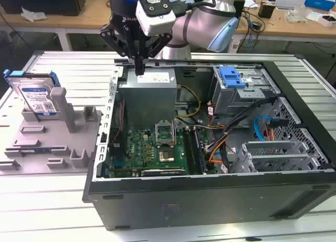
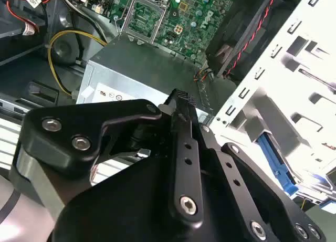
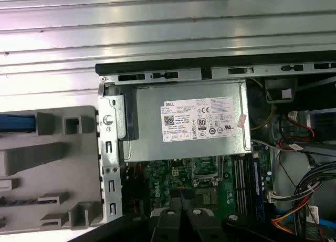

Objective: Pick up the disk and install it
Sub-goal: 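Reach for the disk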

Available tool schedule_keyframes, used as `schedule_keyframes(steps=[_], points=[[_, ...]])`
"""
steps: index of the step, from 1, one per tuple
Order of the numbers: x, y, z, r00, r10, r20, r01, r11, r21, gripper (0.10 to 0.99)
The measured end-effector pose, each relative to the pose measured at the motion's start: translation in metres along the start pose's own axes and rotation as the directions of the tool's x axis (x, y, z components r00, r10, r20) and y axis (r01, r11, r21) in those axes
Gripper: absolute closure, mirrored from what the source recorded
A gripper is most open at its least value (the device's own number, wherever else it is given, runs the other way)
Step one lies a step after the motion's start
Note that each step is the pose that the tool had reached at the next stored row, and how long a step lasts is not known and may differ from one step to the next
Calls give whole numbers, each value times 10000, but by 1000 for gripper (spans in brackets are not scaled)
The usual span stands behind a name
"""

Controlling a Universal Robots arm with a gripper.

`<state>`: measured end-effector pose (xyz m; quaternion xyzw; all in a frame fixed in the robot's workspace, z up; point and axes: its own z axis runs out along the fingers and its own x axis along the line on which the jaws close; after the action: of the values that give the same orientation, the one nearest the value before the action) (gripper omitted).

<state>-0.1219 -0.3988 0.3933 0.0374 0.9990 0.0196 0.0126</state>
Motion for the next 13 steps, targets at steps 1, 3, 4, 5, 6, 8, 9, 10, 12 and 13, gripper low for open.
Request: schedule_keyframes(steps=[1, 3, 4, 5, 6, 8, 9, 10, 12, 13], points=[[0, 0, 0, 10000, 0, 0, 0, 10000, 2, 980], [0, 0, 0, 10000, 0, 0, 0, 10000, 3, 980], [0, 0, 0, 10000, 0, 0, 0, 10000, 4, 980], [0, 0, 0, 10000, 0, 0, 0, 10000, 4, 980], [0, 0, 0, 10000, 0, 0, 0, 10000, 5, 980], [0, 0, 0, 10000, 0, 0, 0, 10000, 6, 980], [0, 0, 0, 10000, 0, 0, 0, 10000, 6, 980], [0, 0, 0, 10000, 0, 0, 0, 10000, 7, 980], [0, 0, 0, 10000, -1, 0, 1, 10000, 8, 980], [0, 0, 0, 10000, 0, -1, 0, 10000, 8, 980]])
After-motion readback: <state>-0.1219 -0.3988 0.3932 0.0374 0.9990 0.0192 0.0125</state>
